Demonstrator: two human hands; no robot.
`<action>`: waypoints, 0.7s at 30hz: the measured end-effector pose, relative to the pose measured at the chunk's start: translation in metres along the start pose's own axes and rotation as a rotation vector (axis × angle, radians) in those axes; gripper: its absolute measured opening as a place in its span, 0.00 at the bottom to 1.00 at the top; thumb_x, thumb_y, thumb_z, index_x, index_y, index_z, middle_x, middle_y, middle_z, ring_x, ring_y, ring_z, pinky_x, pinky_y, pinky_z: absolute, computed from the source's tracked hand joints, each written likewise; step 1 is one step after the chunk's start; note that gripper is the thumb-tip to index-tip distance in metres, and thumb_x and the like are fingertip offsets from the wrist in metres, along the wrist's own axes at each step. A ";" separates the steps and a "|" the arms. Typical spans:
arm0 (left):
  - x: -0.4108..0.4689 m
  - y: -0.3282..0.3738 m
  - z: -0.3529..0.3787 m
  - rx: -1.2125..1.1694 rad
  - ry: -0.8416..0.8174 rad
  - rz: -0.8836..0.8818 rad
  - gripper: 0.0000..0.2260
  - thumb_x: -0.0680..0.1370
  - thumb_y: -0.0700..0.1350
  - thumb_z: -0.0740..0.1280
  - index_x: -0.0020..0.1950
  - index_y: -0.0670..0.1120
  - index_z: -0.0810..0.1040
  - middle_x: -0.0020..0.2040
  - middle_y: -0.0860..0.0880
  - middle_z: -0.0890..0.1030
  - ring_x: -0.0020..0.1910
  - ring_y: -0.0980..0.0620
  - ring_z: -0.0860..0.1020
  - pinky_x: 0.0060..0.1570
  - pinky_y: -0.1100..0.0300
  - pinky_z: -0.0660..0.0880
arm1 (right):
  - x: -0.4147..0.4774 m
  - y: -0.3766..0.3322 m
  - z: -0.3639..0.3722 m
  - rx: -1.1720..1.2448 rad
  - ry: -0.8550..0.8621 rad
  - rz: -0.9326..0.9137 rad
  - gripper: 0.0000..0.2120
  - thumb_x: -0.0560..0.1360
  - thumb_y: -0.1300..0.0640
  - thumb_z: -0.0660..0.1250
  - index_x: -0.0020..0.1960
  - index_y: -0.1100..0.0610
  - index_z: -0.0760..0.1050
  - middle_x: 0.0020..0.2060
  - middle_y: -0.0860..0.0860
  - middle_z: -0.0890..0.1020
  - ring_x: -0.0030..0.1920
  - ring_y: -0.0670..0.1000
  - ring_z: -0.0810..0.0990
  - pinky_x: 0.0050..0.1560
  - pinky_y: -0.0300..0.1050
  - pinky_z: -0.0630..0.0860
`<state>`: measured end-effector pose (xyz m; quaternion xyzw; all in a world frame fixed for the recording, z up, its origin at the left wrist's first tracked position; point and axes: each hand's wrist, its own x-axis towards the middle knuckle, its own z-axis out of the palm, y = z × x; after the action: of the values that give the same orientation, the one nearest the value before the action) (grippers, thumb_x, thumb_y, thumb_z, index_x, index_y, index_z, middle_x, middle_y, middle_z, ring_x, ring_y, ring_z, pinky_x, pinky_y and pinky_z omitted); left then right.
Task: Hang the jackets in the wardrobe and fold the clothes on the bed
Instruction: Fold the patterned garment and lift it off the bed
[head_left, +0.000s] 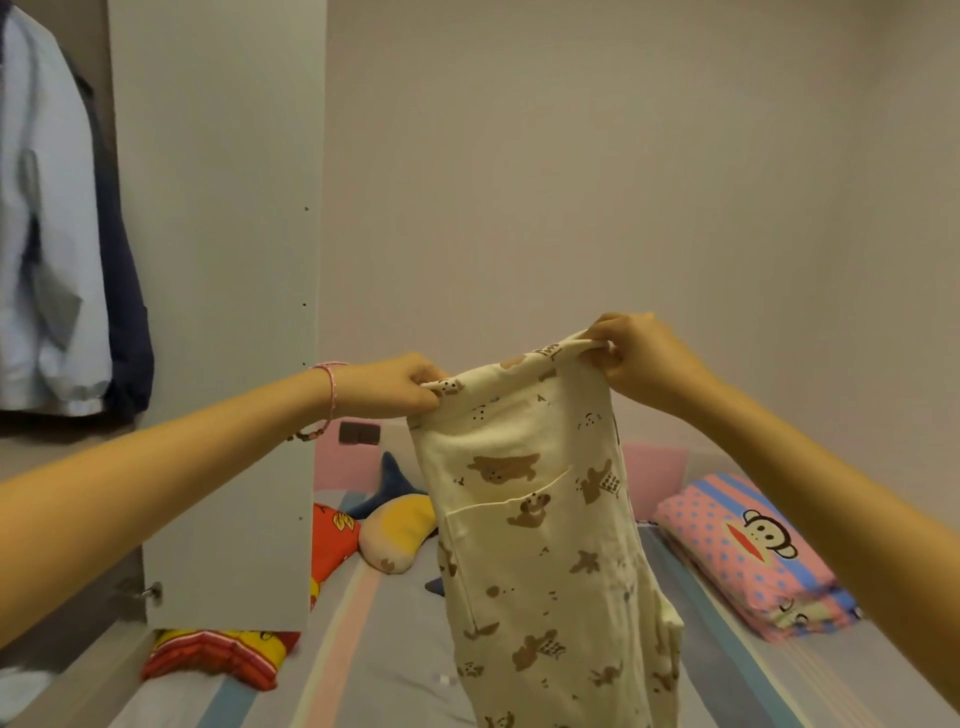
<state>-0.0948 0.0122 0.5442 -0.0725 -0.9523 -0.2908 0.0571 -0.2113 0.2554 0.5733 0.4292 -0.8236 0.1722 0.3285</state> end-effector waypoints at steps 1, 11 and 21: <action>0.002 0.000 0.002 0.000 -0.003 0.018 0.12 0.71 0.49 0.64 0.42 0.40 0.77 0.40 0.44 0.76 0.39 0.51 0.74 0.40 0.63 0.74 | -0.002 0.002 -0.001 -0.014 -0.001 0.008 0.09 0.76 0.63 0.63 0.51 0.61 0.81 0.46 0.52 0.80 0.41 0.54 0.76 0.39 0.43 0.71; 0.016 0.013 0.002 -0.047 0.037 0.098 0.22 0.61 0.68 0.70 0.39 0.51 0.82 0.47 0.52 0.78 0.46 0.51 0.78 0.46 0.63 0.77 | -0.021 0.023 -0.031 -0.176 -0.192 0.029 0.07 0.77 0.58 0.64 0.50 0.56 0.80 0.41 0.46 0.77 0.40 0.52 0.74 0.34 0.42 0.67; 0.019 0.049 -0.030 0.023 -0.155 0.124 0.05 0.66 0.47 0.75 0.39 0.50 0.83 0.46 0.53 0.81 0.43 0.55 0.81 0.40 0.66 0.76 | -0.019 0.050 -0.059 0.397 -0.582 0.154 0.10 0.77 0.64 0.65 0.43 0.51 0.79 0.37 0.41 0.81 0.41 0.44 0.81 0.43 0.41 0.80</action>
<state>-0.1034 0.0374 0.5989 -0.1529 -0.9508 -0.2694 0.0017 -0.2212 0.3287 0.6035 0.4522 -0.8631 0.2236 -0.0233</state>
